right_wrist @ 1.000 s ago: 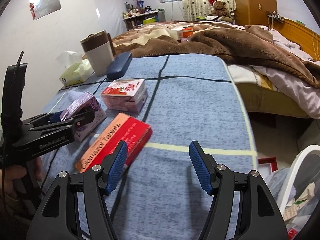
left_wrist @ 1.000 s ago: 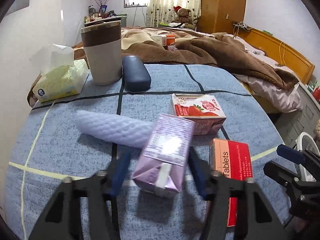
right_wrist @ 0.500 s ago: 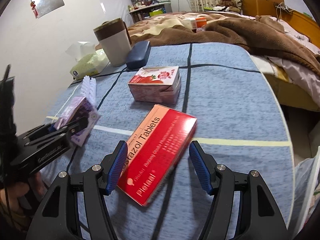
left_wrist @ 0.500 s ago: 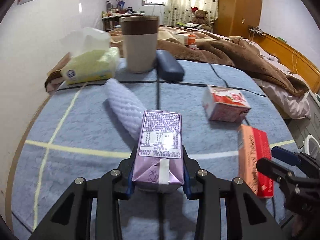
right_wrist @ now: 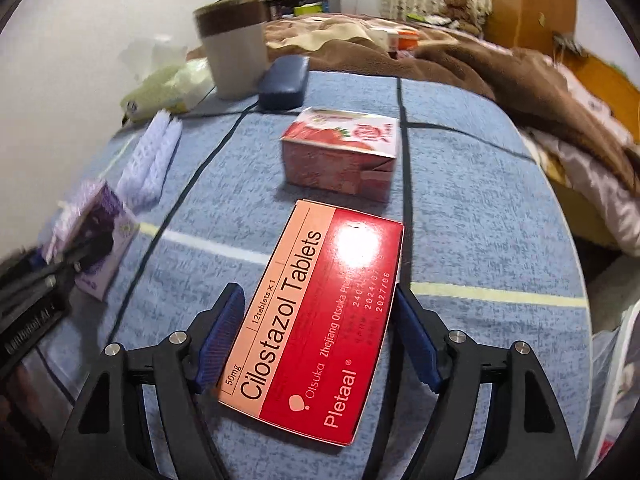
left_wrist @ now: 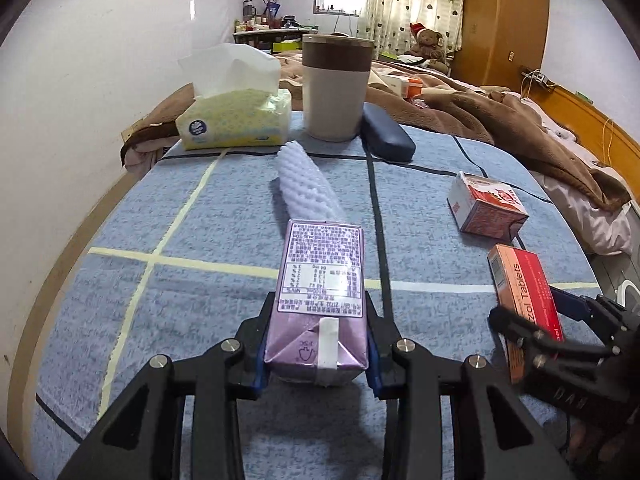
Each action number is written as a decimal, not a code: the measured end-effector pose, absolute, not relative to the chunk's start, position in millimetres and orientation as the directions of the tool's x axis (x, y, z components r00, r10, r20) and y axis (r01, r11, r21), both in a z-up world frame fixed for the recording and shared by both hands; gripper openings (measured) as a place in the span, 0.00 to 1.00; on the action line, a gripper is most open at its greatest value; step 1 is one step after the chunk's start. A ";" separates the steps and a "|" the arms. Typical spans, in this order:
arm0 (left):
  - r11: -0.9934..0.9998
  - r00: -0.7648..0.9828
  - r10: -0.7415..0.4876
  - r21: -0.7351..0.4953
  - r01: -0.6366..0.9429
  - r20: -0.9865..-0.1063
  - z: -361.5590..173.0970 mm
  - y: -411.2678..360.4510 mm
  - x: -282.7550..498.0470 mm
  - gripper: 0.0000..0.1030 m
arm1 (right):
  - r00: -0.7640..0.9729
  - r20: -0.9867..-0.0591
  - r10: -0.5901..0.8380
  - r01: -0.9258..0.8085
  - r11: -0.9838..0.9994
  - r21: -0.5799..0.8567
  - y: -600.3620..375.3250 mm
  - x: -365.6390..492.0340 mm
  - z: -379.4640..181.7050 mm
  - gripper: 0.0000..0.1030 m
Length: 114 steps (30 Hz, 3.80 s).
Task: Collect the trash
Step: 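Grasp the purple juice carton with the left tool while the right tool grasps the red Cilostazol box, then carry the purple carton and red tablet box over the white bin, then open both tools to drop the carton and tablet box into the bin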
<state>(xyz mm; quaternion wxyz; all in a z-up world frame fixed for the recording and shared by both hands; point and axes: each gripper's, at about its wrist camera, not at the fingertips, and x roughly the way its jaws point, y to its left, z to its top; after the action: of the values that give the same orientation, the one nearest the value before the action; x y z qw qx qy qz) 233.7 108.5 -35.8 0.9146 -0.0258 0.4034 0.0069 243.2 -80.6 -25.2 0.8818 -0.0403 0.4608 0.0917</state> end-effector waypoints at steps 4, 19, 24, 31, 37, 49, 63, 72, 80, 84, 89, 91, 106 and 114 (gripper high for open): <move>0.998 0.678 -0.007 -0.044 -0.038 -0.735 -36.3 110.1 233.6 0.38 | 0.562 -0.821 0.099 -0.165 0.986 0.006 -90.3 237.0 -23.6 0.74; 0.998 0.666 -0.046 -0.057 0.006 -0.745 -39.6 100.5 231.8 0.39 | 0.586 -0.801 0.120 -0.141 0.989 0.045 -95.8 230.3 -22.4 0.61; 0.999 0.672 -0.045 -0.048 0.015 -0.739 -37.1 96.7 225.7 0.38 | 0.594 -0.791 0.146 -0.147 0.986 0.072 -98.2 225.9 -20.7 0.61; 0.998 0.683 -0.054 -0.050 0.026 -0.729 -29.7 92.8 212.7 0.38 | 0.622 -0.768 0.153 -0.136 0.987 0.086 -107.4 216.7 -10.8 0.61; 0.997 0.697 -0.074 -0.056 0.049 -0.713 -20.1 79.5 196.0 0.38 | 0.640 -0.752 0.156 -0.113 0.988 0.108 -123.3 202.4 0.4 0.61; 0.989 0.731 -0.141 -0.064 0.132 -0.667 6.1 38.7 162.3 0.38 | 0.704 -0.700 0.121 -0.051 0.991 0.120 -167.8 165.4 26.9 0.61; 0.958 0.750 -0.263 -0.073 0.277 -0.607 36.0 -27.1 137.6 0.38 | 0.761 -0.648 0.027 0.062 0.992 0.113 -226.8 130.7 49.2 0.61; 0.919 0.737 -0.358 -0.076 0.387 -0.573 51.1 -79.0 125.8 0.38 | 0.774 -0.631 -0.057 0.159 0.982 0.106 -269.1 114.0 56.1 0.61; 0.873 0.696 -0.434 -0.075 0.482 -0.572 52.6 -128.8 119.1 0.38 | 0.760 -0.639 -0.120 0.243 0.964 0.107 -304.0 99.9 54.0 0.61; 0.845 0.667 -0.472 -0.080 0.529 -0.576 51.0 -154.9 118.1 0.39 | 0.749 -0.645 -0.151 0.283 0.953 0.105 -321.4 94.6 51.8 0.61; 0.812 0.636 -0.508 -0.076 0.579 -0.581 48.9 -186.1 112.7 0.38 | 0.736 -0.652 -0.183 0.326 0.940 0.103 -343.7 88.8 51.0 0.61; 0.800 0.621 -0.521 -0.082 0.595 -0.586 47.4 -195.4 112.7 0.38 | 0.732 -0.654 -0.190 0.338 0.935 0.106 -351.3 87.1 50.4 0.61; 0.744 0.505 -0.541 -0.103 0.660 -0.672 12.1 -255.8 116.3 0.39 | 0.651 -0.731 -0.203 0.347 0.937 0.049 -384.7 98.2 29.7 0.61; 0.737 0.477 -0.542 -0.119 0.665 -0.691 1.9 -267.1 117.0 0.43 | 0.625 -0.760 -0.178 0.331 0.942 0.052 -392.3 103.0 21.2 0.61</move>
<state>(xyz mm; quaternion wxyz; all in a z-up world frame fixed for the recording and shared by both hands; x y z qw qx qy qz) 117.0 -267.1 1.9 0.8554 0.0832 0.3698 -0.3529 103.0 -392.3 21.2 0.8965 0.0936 0.4090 -0.1422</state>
